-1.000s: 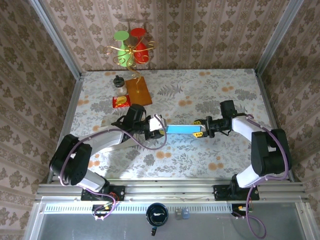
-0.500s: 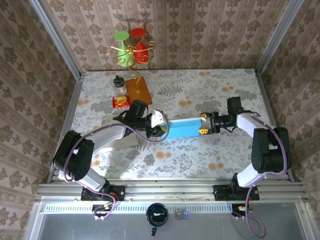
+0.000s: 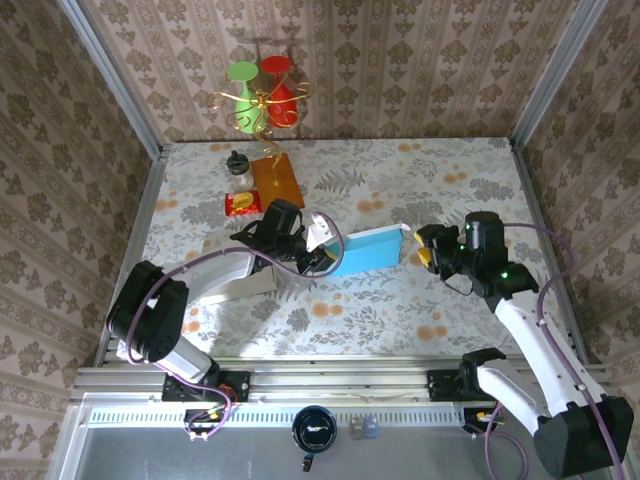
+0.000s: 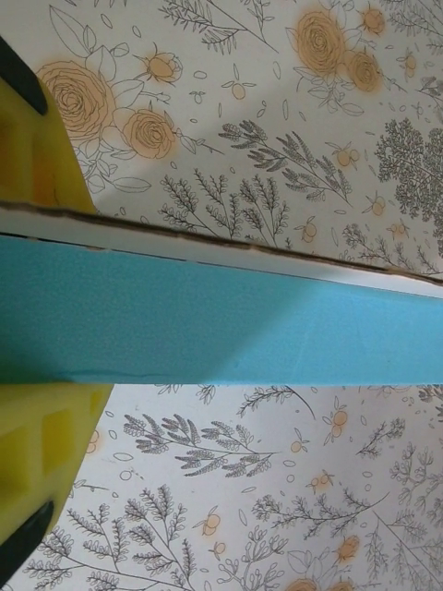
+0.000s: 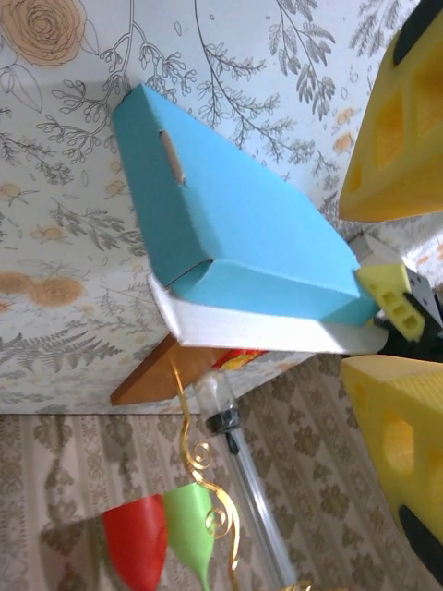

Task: Fold the paper box

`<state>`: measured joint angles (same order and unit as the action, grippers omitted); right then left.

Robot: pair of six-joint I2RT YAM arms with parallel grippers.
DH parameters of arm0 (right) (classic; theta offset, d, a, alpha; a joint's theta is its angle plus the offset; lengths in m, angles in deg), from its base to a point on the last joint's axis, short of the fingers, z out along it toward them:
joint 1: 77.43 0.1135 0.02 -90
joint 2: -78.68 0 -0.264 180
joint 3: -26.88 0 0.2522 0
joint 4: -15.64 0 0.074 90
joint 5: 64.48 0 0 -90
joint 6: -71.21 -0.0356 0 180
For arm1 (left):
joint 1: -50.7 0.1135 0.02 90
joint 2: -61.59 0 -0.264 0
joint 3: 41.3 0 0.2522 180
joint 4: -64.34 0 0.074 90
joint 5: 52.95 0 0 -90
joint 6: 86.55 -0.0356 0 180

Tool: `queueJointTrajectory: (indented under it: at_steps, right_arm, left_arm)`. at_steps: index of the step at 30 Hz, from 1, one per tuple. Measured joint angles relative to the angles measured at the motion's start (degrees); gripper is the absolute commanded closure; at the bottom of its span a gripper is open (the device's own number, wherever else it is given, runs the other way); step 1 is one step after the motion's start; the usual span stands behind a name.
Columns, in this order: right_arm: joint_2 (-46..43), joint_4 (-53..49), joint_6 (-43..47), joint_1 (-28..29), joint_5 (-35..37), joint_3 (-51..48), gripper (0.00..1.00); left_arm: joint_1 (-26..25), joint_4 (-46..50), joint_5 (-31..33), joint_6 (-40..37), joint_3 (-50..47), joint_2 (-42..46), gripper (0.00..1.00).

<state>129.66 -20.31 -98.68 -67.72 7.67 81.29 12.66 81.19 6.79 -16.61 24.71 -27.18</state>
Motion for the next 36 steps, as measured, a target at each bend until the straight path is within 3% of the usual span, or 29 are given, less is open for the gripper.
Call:
queueJointTrajectory:
  at_steps: [9, 17, 30, 36]
  right_arm:
    - [10.3, 9.4, -1.5, 6.1, 4.9, -2.5, 0.53]
    - [16.9, 14.8, -1.5, 7.5, 5.5, -1.0, 0.56]
    - [20.9, 14.3, -1.0, 7.4, 5.6, 1.6, 0.71]
    - [21.4, 12.3, -1.0, 7.4, 5.7, 2.8, 0.73]
  left_arm:
    - [-1.6, 0.3, 2.6, 1.9, 0.5, 0.0, 0.67]
    - [-2.1, 0.7, 3.4, 2.1, 0.7, 0.0, 0.65]
    - [-2.5, 1.7, 5.5, 2.2, 0.7, 0.0, 0.58]
    - [-2.5, 1.7, 5.6, 2.3, 0.7, 0.0, 0.65]
